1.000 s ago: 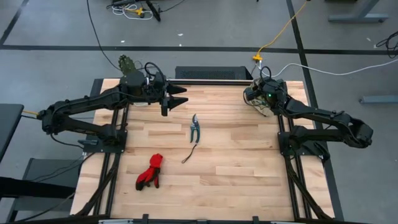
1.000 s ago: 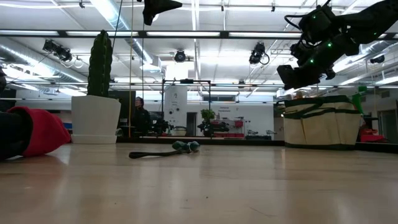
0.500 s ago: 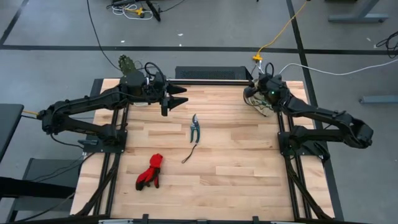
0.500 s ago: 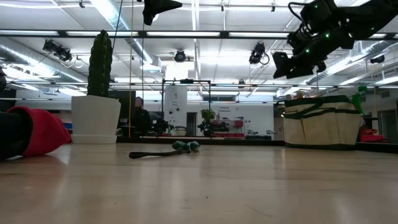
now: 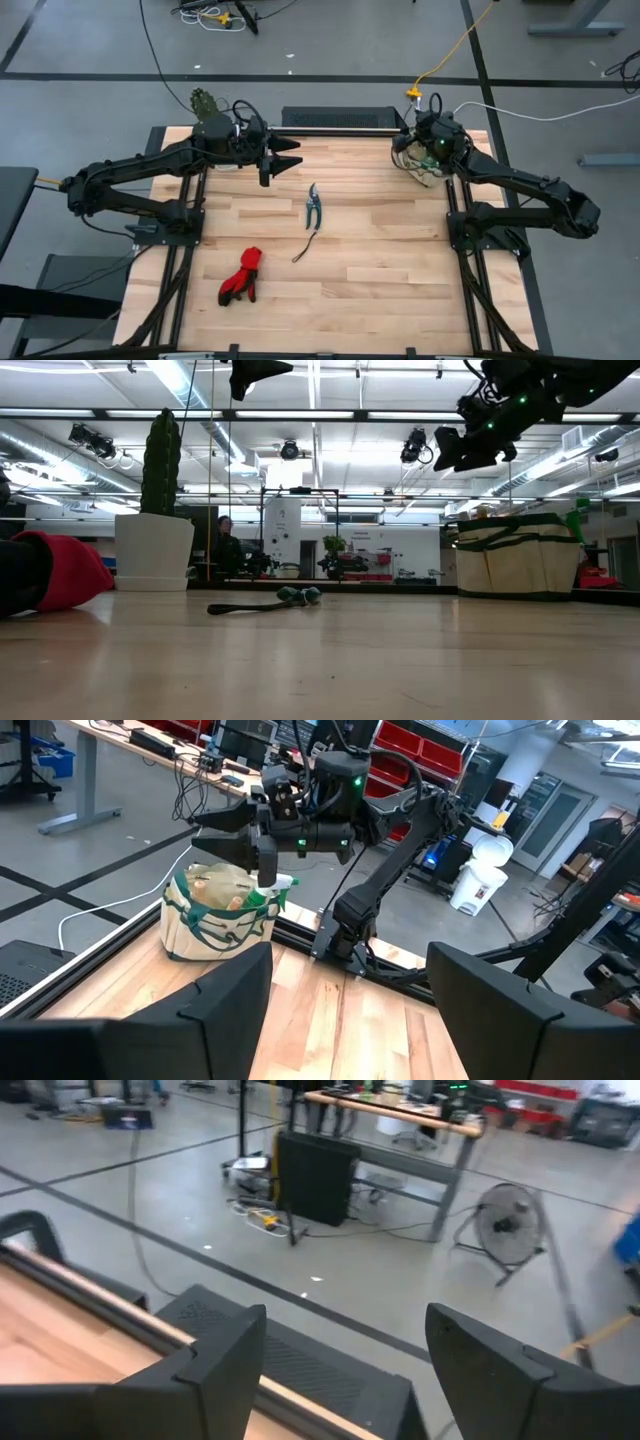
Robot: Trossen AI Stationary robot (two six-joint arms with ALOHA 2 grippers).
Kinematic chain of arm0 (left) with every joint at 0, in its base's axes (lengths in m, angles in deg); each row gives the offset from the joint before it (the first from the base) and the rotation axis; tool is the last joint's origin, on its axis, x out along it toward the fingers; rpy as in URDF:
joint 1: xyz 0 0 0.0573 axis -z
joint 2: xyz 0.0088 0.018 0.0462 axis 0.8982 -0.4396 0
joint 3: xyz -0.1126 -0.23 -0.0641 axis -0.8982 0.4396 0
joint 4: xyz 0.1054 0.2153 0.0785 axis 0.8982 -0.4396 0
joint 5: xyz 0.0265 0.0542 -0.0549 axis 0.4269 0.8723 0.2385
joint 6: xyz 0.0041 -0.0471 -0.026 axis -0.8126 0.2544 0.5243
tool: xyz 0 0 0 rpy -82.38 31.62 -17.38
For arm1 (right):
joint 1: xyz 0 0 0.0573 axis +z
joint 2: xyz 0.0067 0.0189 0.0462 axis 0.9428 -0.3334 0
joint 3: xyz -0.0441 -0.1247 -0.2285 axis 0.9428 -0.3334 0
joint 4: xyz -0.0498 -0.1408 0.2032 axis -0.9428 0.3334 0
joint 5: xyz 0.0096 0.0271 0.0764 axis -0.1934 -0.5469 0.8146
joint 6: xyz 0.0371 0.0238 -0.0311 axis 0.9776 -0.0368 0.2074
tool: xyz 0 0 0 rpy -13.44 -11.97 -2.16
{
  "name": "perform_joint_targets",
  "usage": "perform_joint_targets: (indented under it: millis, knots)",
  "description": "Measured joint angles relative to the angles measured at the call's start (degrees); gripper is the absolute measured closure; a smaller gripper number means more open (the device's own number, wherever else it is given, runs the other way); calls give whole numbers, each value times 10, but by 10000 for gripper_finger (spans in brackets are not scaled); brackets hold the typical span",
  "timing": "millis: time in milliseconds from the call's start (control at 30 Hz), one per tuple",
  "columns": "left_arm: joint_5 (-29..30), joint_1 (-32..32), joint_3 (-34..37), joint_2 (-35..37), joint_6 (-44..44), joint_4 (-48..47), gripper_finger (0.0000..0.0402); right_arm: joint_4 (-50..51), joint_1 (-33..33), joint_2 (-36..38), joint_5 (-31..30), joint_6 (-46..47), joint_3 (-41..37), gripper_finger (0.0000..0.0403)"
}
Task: Pick & Place Garden tools in Gardening bag
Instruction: Put the green shear scissors into the white gardening bag
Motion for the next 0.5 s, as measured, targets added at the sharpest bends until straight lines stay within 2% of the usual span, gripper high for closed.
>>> perform_joint_targets:
  millis: [167, 367, 500]
  knots:
    - [0, 0, 0, 0, 0, 0, 131, 3, 1, 2, 64, 6, 1, 126]
    - [0, 0, 0, 0, -1, 0, 131, -1, 1, 3, 267, 7, 1, 126]
    - [0, 0, 0, 0, -2, 0, 131, -4, 2, 3, 360, 18, 1, 126]
